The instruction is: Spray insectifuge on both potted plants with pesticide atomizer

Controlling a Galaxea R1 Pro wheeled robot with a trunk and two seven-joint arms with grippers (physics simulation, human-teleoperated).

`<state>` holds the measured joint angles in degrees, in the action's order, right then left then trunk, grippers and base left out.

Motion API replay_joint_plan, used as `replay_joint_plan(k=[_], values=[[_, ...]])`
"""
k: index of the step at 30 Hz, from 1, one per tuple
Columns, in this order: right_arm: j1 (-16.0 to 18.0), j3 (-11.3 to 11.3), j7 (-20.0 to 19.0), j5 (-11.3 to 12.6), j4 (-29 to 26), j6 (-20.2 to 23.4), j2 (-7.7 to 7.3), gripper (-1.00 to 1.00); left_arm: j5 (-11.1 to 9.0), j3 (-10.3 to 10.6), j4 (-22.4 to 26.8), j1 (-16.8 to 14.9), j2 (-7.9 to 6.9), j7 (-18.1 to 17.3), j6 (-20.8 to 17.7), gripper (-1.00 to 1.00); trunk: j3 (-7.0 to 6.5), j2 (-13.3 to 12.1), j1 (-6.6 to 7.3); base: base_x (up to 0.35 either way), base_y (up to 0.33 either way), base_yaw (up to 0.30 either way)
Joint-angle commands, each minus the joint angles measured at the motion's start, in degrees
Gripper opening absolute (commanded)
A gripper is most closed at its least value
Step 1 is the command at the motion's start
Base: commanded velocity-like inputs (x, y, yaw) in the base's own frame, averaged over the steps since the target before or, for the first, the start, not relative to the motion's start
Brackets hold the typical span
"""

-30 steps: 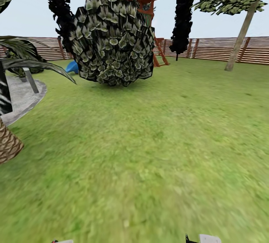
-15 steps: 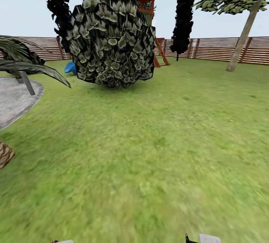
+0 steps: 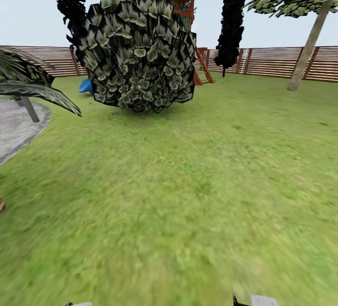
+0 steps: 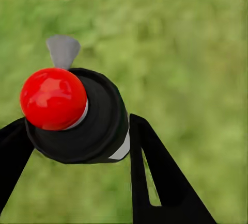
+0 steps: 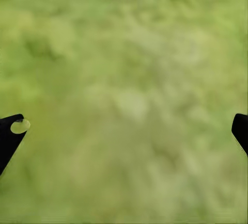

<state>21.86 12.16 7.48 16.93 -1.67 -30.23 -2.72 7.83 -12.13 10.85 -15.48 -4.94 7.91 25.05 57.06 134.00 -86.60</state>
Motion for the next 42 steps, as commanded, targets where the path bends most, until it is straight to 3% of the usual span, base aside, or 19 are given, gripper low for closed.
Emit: replay_joint_plan(k=[1,12,42], values=[[0.02,0.50,0.25,0.30,0.04,-0.09,0.00,1.00,0.61,-0.28,-0.08,-0.04,0.01,0.27,0.18,-1.00,0.05,0.02,-0.02,0.340,0.000,0.028],[0.02,0.50,0.25,0.31,0.06,-0.09,-0.02,1.00,0.61,-0.29,-0.07,-0.05,0.01,0.27,0.18,-1.00,0.05,0.02,-0.02,0.340,0.000,0.181],[0.02,0.50,0.32,0.35,0.08,-0.09,-0.09,1.00,0.61,-0.27,-0.06,0.00,0.01,0.27,0.18,-1.00,0.05,0.02,-0.02,0.340,0.000,0.004]])
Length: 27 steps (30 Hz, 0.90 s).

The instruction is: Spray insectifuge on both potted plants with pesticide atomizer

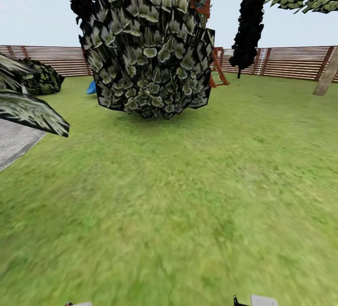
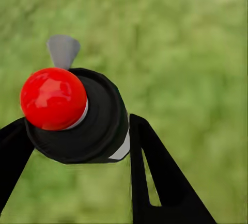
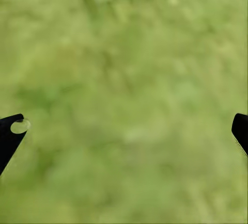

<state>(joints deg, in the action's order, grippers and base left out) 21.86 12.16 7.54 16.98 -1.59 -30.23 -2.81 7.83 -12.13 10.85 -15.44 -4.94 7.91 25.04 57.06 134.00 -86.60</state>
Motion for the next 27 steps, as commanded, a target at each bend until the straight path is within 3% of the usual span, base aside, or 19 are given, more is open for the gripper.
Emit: replay_joint_plan(k=[1,27], values=[[0.02,0.50,0.26,0.31,0.00,-0.09,0.00,1.00,0.61,-0.26,-0.06,-0.04,0.01,0.27,0.19,-1.00,0.05,0.02,-0.02,0.340,0.000,0.000],[0.02,0.50,0.28,0.33,-0.07,-0.09,0.07,1.00,0.61,-0.28,-0.05,-0.04,0.01,0.27,0.22,-1.00,0.05,0.02,-0.02,0.340,0.000,0.000]])
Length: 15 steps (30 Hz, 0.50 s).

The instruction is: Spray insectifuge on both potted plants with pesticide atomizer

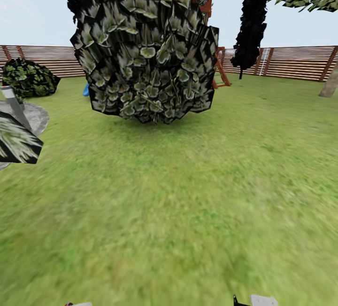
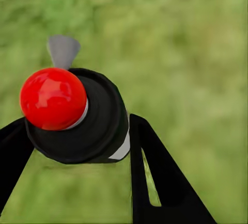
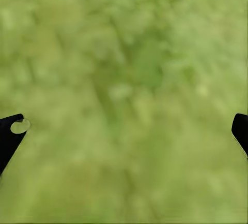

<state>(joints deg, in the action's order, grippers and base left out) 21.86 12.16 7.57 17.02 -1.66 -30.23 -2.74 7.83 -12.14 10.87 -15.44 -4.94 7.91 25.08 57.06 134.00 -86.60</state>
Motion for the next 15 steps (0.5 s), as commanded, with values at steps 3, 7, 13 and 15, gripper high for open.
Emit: replay_joint_plan(k=[3,7,13,15], values=[[0.02,0.50,0.26,0.29,0.01,-0.09,0.00,1.00,0.61,-0.28,-0.06,-0.03,0.01,0.27,0.18,-1.00,0.05,0.02,-0.02,0.340,0.000,0.000],[0.02,0.50,0.26,0.29,0.02,-0.09,0.01,1.00,0.61,-0.26,-0.06,-0.03,0.01,0.27,0.18,-1.00,0.05,0.02,-0.02,0.340,0.000,0.000],[0.02,0.50,0.26,0.29,0.02,-0.09,0.01,1.00,0.61,-0.25,-0.07,-0.03,0.01,0.27,0.15,-1.00,0.05,0.02,-0.02,0.340,0.000,0.016],[0.02,0.50,0.26,0.29,0.04,-0.09,0.02,1.00,0.61,-0.25,-0.07,-0.03,0.01,0.27,0.15,-1.00,0.05,0.02,-0.02,0.340,0.000,0.088]])
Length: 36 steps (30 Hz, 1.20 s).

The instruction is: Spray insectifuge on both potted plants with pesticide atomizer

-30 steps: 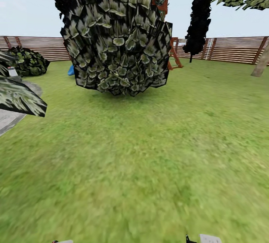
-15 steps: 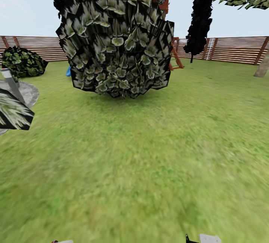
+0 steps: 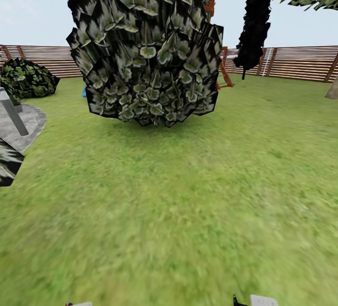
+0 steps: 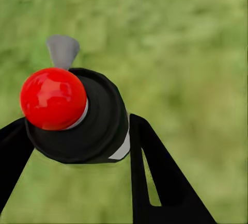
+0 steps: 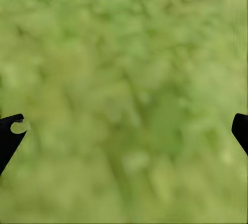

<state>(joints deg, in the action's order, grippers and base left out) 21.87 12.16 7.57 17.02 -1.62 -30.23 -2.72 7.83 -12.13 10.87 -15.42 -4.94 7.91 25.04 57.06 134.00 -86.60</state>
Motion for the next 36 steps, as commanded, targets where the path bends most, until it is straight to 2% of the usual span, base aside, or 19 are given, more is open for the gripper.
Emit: replay_joint_plan(k=[1,9,25,36], values=[[0.02,0.50,0.26,0.30,-0.01,-0.09,0.00,1.00,0.61,-0.26,-0.09,-0.05,0.02,0.27,0.19,-1.00,0.05,0.02,-0.02,0.340,0.000,0.116],[0.02,0.50,0.26,0.30,-0.03,-0.09,0.00,1.00,0.61,-0.26,-0.13,-0.05,0.02,0.27,0.19,-1.00,0.05,0.02,-0.02,0.340,0.000,0.164],[0.02,0.50,0.26,0.30,0.00,-0.09,0.00,1.00,0.61,-0.27,-0.10,-0.05,0.02,0.27,0.19,-1.00,0.05,0.02,-0.02,0.340,0.000,0.016],[0.02,0.50,0.26,0.30,0.00,-0.09,0.00,1.00,0.61,-0.26,-0.09,-0.05,0.02,0.27,0.19,-1.00,0.05,0.02,-0.02,0.340,0.000,0.200]])
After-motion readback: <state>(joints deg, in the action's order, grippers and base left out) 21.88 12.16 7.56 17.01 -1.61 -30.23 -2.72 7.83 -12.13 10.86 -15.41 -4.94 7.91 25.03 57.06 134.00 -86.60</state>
